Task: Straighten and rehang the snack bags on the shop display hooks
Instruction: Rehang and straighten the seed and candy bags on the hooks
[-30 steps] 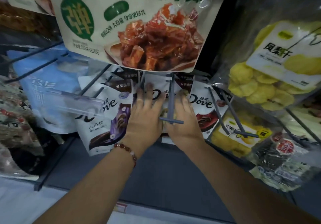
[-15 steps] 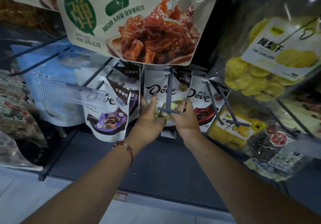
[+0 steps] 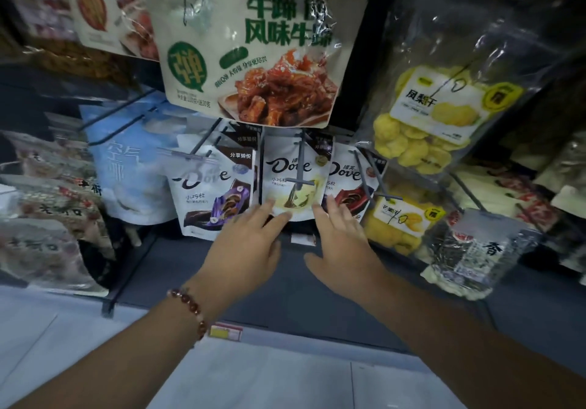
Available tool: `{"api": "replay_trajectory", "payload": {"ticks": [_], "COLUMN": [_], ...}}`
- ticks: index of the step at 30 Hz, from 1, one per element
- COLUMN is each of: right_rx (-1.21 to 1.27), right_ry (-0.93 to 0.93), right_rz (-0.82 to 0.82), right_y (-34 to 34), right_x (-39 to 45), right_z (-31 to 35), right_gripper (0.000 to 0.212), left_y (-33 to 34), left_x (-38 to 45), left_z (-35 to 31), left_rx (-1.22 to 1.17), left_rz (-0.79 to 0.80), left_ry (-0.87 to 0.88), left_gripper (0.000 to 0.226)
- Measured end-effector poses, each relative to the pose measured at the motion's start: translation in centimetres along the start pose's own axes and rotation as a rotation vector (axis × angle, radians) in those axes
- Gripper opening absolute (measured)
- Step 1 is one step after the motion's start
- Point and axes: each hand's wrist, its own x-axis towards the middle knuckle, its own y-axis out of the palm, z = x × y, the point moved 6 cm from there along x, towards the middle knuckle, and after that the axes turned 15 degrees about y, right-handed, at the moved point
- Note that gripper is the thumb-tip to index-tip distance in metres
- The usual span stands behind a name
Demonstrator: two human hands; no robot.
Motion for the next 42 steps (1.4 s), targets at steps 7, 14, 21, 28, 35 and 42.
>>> {"api": "replay_trajectory", "payload": {"ticks": [7,14,21,28,35,42], "right_rx": [-0.095,-0.041,0.122,0.297,1.025,1.237], "right_ry": [-0.157,-0.214,-0.150,-0.065,0.359,0.539], "right_rz": [-0.006,0.081,-0.011,-0.039,-0.064,0.182], "right_y": [-0.3,1.8,3.1,4.4,6.1,10.0], "right_x": [-3.1,-1.6,3.8,10.2,13.7,14.4], "right_z": [5.5,12.4,15.4,12.6,10.6,11.3], "right_gripper": [0.079,0.082,0.072,0.063,0.046,0.049], "left_y": [-1.4,-1.3,1.1,2.6,6.5,8.2], "left_x": [-8.3,-8.5,-4.6,0.0,-2.8,-2.9], "left_z": [5.6,9.3,12.2,14.9,18.3,19.3], "left_rx": [0.259,0.235,0.154,-0.014,-0.691,-1.043], "left_rz": [0.193,0.131,0.079,-0.139,-0.545,-0.537], "left_ry": [-0.345,-0.355,-0.387,-0.395,-0.680,-0.741], "left_gripper": [0.081,0.083,0.086,0.065,0.085,0.059]}}
